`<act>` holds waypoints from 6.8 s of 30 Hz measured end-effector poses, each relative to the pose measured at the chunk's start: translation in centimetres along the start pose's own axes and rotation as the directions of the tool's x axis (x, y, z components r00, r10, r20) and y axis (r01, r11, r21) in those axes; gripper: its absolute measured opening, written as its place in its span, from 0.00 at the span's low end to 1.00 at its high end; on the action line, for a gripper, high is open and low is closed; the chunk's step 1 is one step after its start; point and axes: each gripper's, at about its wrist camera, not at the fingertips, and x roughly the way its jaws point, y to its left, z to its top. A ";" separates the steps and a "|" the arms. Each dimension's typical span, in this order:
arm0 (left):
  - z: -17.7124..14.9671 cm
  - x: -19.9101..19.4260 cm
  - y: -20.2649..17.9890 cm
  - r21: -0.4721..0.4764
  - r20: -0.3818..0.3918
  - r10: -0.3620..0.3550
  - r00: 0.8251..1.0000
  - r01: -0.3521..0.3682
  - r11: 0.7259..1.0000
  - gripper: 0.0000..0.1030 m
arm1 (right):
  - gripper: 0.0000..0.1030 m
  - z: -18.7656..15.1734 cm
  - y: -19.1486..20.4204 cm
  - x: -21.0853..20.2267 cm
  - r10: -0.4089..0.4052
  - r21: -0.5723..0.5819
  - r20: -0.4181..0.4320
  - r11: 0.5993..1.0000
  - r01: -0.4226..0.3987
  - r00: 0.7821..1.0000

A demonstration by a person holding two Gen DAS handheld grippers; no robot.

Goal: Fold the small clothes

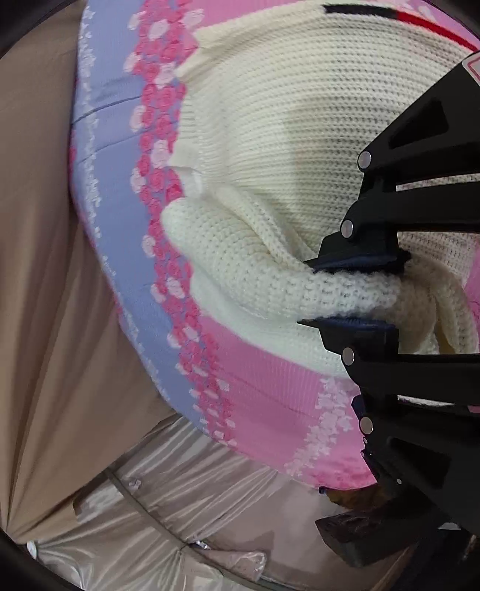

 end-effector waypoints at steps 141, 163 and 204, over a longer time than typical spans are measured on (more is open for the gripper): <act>4.7 12.7 -10.6 -0.027 -0.086 -0.098 0.991 0.096 0.995 0.96 | 0.94 -4.0 -16.8 -3.2 -0.290 0.192 0.044 0.941 0.277 0.956; 5.1 8.9 -11.9 0.125 -0.094 -0.222 0.970 0.233 0.964 0.58 | 0.36 -4.1 -13.3 -5.3 -0.324 0.184 0.116 0.936 0.300 0.939; 14.3 9.0 11.2 -0.241 0.147 -0.231 0.962 0.262 0.934 0.87 | 0.68 7.6 -8.3 4.3 -0.197 0.141 0.292 0.977 0.162 0.936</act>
